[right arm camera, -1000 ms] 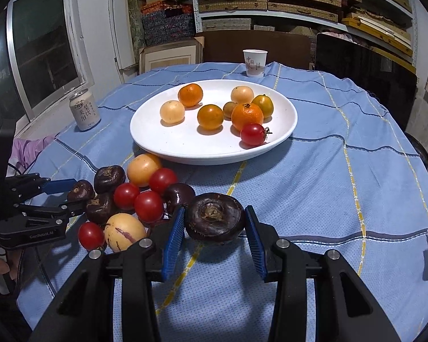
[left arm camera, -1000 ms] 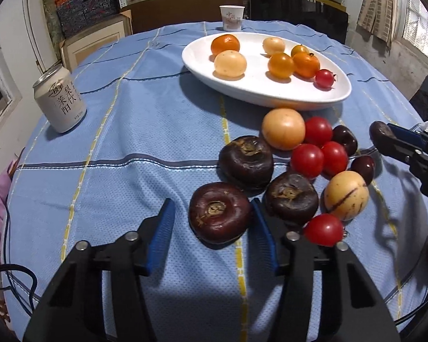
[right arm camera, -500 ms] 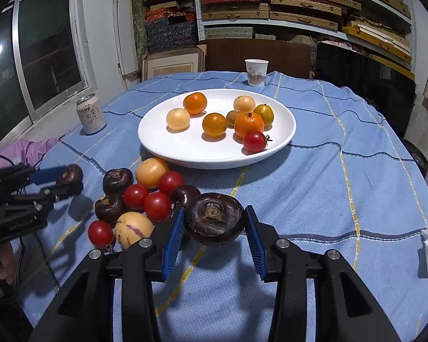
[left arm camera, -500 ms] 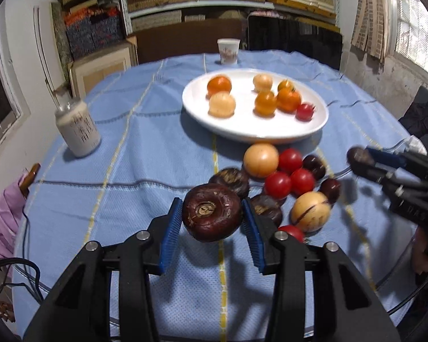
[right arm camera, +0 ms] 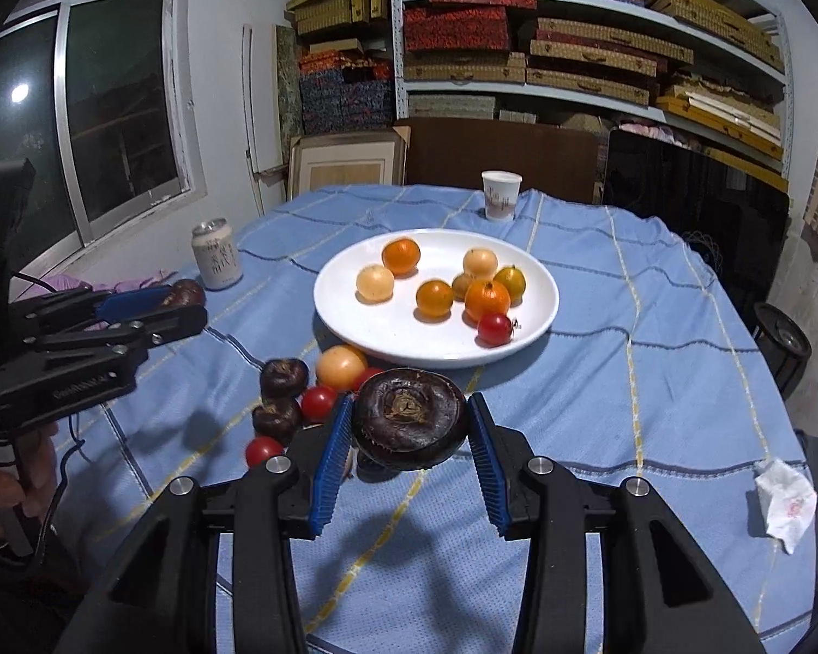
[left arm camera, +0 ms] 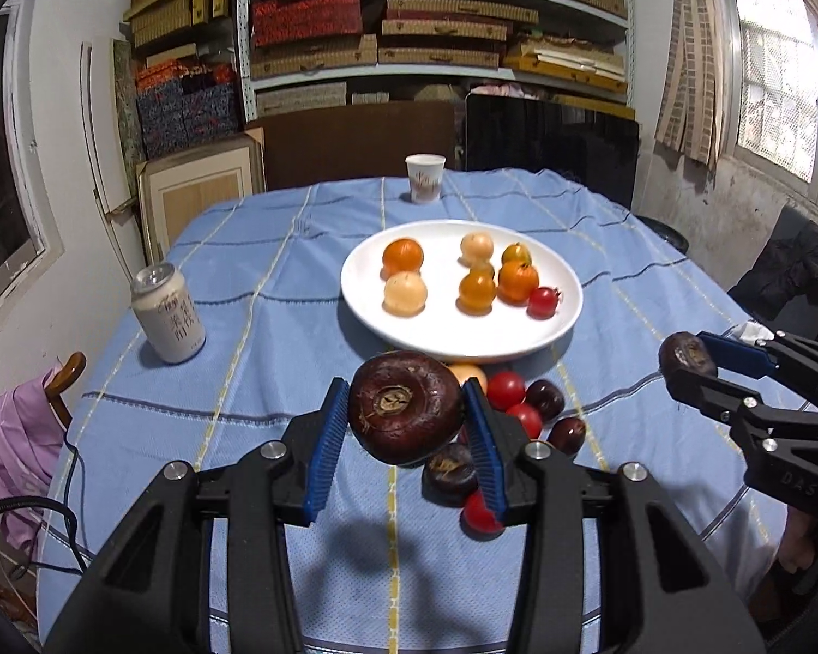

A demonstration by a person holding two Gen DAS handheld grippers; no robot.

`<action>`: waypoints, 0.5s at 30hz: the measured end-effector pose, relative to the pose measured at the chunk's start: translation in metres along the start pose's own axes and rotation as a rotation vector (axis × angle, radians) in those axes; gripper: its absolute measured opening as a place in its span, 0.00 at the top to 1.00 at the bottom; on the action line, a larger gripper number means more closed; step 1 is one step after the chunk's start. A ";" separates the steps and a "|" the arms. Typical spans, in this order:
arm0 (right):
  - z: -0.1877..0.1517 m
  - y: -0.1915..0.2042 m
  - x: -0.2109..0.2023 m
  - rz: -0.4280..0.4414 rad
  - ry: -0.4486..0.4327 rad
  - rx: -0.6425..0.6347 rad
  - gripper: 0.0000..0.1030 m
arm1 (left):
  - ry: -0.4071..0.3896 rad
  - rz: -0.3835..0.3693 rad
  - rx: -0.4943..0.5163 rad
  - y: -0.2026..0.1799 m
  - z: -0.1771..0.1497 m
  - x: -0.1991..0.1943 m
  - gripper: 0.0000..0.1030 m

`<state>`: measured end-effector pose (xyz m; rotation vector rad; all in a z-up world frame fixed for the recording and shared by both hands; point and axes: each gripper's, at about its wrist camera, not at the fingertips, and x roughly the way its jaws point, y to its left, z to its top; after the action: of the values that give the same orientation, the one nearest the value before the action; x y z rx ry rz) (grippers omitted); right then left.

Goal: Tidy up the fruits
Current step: 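Carry both dark purple fruits onto the white plate and open both grippers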

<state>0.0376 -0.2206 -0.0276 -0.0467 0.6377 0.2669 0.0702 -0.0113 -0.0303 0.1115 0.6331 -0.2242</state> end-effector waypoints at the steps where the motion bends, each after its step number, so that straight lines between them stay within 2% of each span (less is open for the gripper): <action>1: 0.002 0.001 -0.003 -0.001 -0.007 -0.005 0.58 | -0.004 -0.001 0.001 -0.001 0.001 -0.001 0.59; 15: 0.025 0.006 -0.028 -0.008 -0.075 -0.026 0.58 | -0.044 -0.010 -0.001 -0.006 0.016 -0.013 0.59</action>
<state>0.0291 -0.2183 0.0087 -0.0638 0.5597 0.2685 0.0678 -0.0172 -0.0103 0.1023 0.5900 -0.2354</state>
